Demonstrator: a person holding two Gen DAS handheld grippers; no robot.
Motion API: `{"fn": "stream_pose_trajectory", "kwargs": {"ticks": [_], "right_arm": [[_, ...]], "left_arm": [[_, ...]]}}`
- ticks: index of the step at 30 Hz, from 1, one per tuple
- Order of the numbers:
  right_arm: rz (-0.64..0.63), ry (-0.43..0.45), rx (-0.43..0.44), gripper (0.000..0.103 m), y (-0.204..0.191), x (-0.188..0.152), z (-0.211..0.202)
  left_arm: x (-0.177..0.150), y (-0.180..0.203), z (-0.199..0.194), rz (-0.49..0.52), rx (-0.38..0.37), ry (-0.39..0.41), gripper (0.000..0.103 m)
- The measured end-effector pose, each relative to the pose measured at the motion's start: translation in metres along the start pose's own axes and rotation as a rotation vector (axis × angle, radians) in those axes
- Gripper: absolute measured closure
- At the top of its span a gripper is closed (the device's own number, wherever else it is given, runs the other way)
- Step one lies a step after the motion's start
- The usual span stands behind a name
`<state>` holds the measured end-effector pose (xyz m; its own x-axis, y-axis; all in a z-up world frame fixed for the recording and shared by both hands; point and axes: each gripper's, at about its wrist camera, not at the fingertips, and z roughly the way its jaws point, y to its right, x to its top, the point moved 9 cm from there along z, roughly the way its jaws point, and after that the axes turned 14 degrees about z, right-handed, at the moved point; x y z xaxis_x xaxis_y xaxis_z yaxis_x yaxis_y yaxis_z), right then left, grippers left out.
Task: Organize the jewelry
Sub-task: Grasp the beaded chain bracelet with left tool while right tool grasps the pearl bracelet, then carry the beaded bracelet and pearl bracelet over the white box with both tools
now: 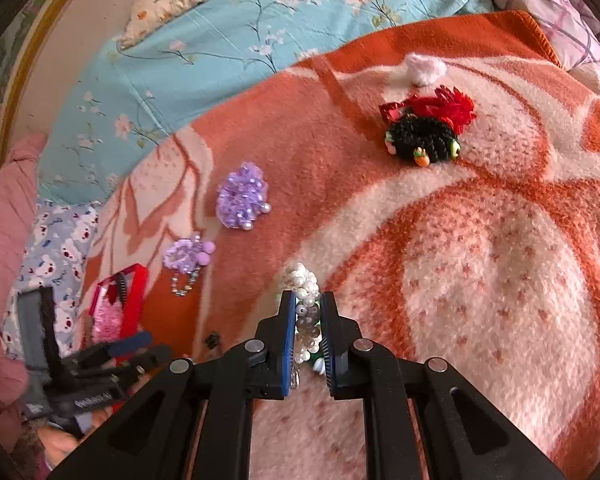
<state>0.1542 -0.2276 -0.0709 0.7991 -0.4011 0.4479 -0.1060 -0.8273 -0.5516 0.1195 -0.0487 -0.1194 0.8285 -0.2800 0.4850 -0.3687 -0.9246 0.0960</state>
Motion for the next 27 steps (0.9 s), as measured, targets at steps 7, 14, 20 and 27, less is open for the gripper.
{"fn": "stream_pose_trajectory", "kwargs": {"ticks": [7, 14, 20, 27], "right_arm": [[-0.009, -0.014, 0.046, 0.091, -0.014, -0.012, -0.011], [-0.019, -0.027, 0.063, 0.091, -0.023, -0.024, -0.014], [-0.018, -0.014, 0.065, 0.091, -0.024, -0.026, -0.023], [-0.026, -0.003, 0.089, 0.091, -0.036, -0.026, -0.034]], "left_arm": [[-0.035, 0.014, 0.005, 0.033, -0.008, -0.033, 0.061], [-0.037, 0.017, 0.008, 0.038, -0.002, -0.026, 0.092], [-0.030, 0.016, -0.017, 0.053, 0.003, 0.034, 0.098], [-0.020, 0.003, -0.057, 0.020, 0.013, 0.122, 0.098]]}}
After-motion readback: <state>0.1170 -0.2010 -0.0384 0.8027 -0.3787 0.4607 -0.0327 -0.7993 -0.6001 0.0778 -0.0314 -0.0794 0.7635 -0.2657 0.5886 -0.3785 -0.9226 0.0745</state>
